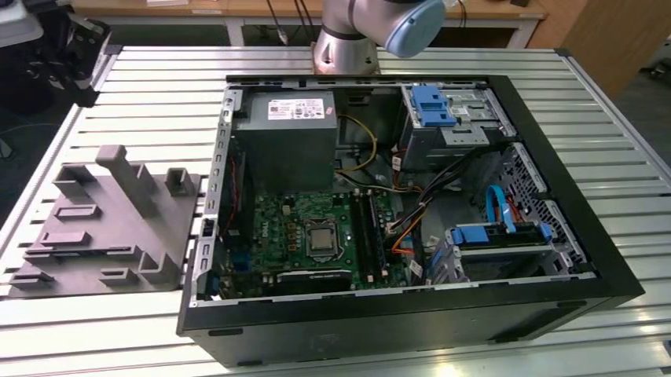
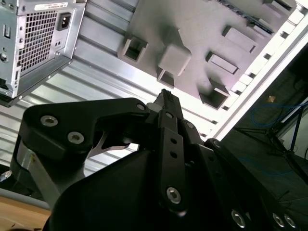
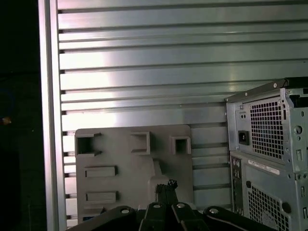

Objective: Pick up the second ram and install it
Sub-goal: 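Reach for the second ram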

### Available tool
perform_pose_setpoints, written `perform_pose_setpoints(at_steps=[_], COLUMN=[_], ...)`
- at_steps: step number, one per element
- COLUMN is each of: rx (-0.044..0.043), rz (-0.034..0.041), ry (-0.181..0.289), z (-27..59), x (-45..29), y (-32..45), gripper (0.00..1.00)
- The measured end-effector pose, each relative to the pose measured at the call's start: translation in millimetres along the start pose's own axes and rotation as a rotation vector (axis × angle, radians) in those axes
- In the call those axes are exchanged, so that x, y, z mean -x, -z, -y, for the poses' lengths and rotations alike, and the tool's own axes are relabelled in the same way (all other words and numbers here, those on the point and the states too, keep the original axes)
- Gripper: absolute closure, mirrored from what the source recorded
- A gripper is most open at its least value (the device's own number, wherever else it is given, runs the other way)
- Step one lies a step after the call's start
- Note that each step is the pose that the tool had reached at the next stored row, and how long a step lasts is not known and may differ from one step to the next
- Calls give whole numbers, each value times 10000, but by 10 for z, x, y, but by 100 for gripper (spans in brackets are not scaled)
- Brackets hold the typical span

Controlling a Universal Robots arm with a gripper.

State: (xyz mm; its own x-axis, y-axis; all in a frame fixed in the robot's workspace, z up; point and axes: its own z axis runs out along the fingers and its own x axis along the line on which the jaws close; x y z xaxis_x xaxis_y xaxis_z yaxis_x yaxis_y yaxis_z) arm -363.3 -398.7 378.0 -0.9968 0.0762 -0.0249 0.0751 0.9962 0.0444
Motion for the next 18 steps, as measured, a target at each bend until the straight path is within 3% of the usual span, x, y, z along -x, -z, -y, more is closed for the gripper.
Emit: perform_pose_setpoints(at_steps=[9, 18], rx=[0, 1], rz=[-1, 1], ry=[0, 0], z=[138, 290], x=[-161, -259], y=[-80, -140], gripper=[90, 90])
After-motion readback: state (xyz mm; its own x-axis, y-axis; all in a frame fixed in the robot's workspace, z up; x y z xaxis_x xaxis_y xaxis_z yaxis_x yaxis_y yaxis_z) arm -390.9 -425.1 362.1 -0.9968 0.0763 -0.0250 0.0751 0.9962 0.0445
